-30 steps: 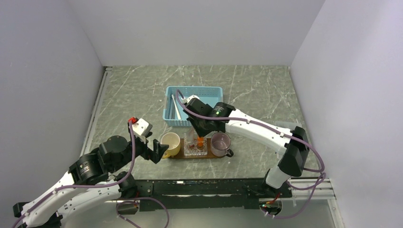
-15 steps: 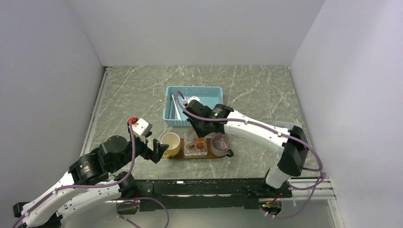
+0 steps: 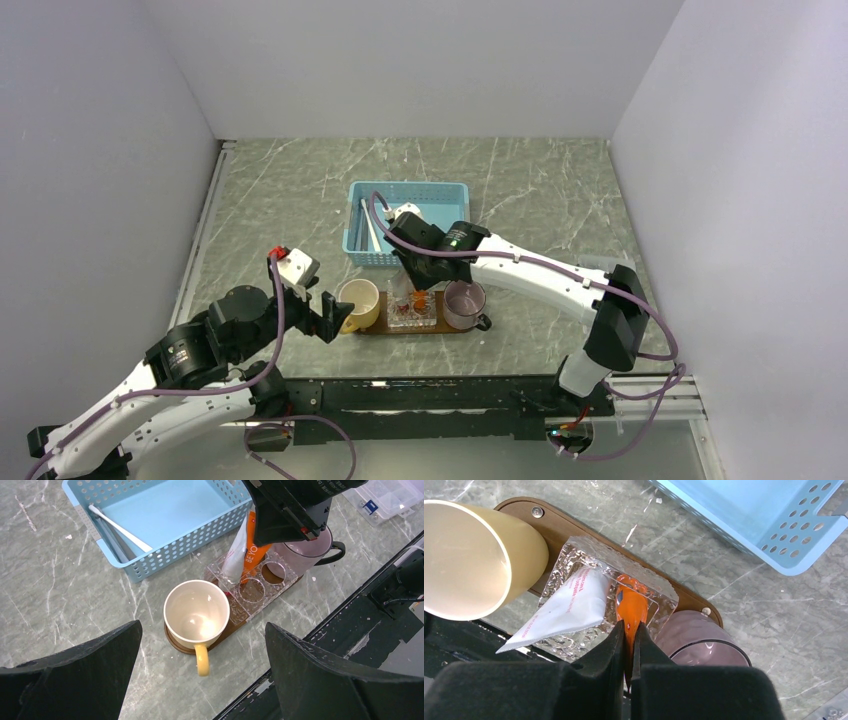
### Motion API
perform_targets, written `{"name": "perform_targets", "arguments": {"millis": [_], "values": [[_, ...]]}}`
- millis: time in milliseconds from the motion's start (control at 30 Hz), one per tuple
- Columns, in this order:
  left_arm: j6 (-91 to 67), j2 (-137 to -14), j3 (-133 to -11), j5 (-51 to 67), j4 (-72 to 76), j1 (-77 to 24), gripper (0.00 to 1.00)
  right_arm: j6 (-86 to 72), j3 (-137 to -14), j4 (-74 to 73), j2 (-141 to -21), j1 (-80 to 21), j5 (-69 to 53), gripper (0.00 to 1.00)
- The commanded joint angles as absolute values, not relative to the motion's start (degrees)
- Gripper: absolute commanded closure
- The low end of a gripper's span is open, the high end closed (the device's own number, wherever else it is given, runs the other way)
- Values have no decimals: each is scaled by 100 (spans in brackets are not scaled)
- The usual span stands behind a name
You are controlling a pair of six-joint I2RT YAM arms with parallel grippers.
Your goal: Prepare toiletry sets of a toothbrush and toothpaste on the tray
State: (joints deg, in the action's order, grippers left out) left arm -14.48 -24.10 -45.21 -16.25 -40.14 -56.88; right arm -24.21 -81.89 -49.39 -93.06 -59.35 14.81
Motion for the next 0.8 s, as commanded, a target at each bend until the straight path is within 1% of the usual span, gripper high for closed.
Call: {"name": "perform_targets", "arguments": {"millis": [0,67,133,200,267,600,767], "values": [[-1452,-2391,-4508,-1700,-3872,-5704,1,-2513,-8162,-4741,-9255,-5959,1617,90],[-1441,-2397,-4509,-1723,-3874,-5704,1,-2520,-8184,-4747,-9239,-5961,1625,86],[-1443,-2395,-4509,-1739,-3876,-5706,1,-2518,-8204,-4746,-9201,-5979,1645,79],[-1441,-2391,-4509,-1746,-3876,-5707,1,-2533,-8237,-4782,-9156,-6000,1696,77],[-1442,-2392,-4509,-1742,-3877,-5707,1,-2553,-8273,-4818,-9105,-6011,1733,72],[-1484,-2716,-4631,-1746,-3837,-5704,0,-2609,-8456,-4976,-8623,-6046,1938,64],[-1534,-3071,-4906,-1952,-3886,-5704,0,-2568,-8499,-5052,-8311,-6038,2133,62]]}}
